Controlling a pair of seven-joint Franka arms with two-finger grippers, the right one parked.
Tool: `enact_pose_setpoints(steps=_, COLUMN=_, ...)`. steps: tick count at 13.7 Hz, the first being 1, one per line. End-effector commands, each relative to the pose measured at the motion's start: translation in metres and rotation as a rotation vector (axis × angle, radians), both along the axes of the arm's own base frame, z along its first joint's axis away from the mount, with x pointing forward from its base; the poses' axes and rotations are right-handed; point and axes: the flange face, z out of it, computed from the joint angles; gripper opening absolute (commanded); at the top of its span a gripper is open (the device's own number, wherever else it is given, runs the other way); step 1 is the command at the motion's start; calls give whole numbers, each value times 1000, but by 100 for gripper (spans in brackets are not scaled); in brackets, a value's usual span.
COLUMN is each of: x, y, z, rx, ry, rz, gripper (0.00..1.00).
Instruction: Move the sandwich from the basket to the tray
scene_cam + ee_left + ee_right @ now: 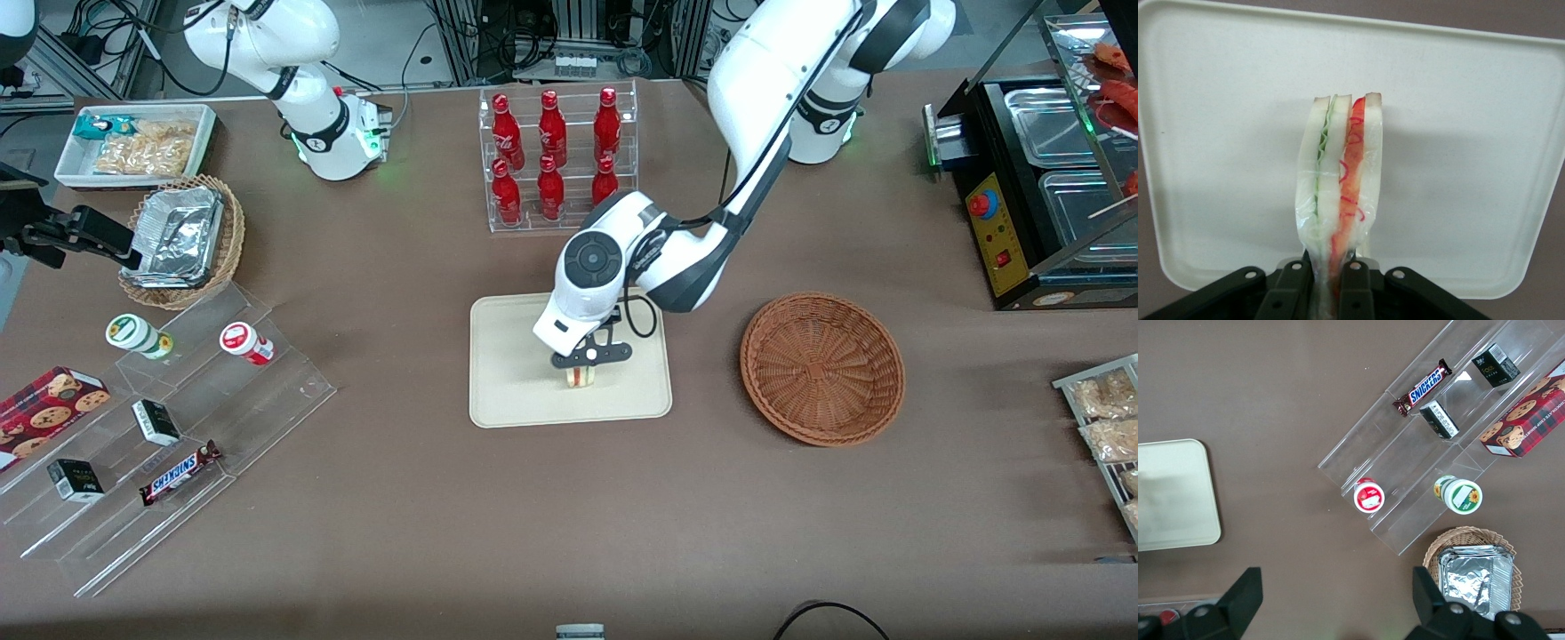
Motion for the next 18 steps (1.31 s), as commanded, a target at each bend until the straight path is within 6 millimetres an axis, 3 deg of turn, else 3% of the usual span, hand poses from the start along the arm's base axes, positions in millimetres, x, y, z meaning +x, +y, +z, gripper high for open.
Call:
enact_pose_setpoints(steps=1, x=6, y=-9, z=-7, rx=-3, ry=-9, rz=8, gripper=32)
enact_pose_setpoints(steps=2, x=6, y=-9, z=-7, rx=-4, ry=-9, rz=6, gripper=84)
enact_pose_setpoints(steps=3, x=6, y=-8, z=-4, rx=-4, ry=-13, rz=7, gripper=100)
enact_pose_setpoints(steps=5, x=6, y=-9, z=5, rx=-7, ry=-20, rz=9, gripper=100)
enact_pose_setpoints(steps=7, x=9, y=-4, z=32, rx=-13, ry=-37, rz=14, gripper=100)
enact_pose_setpoints(steps=10, x=11, y=19, z=83, rx=34, ry=-6, rz=21, gripper=100)
enact_pose_setpoints(steps=13, x=33, y=72, z=109, rx=123, ry=27, rz=81, gripper=100)
enact_pose_setpoints(steps=15, x=45, y=101, z=100, rx=159, ry=50, rz=112, gripper=100)
enact_pose_setpoints(steps=18, x=66, y=165, z=104, rx=191, ry=42, rz=96, gripper=100)
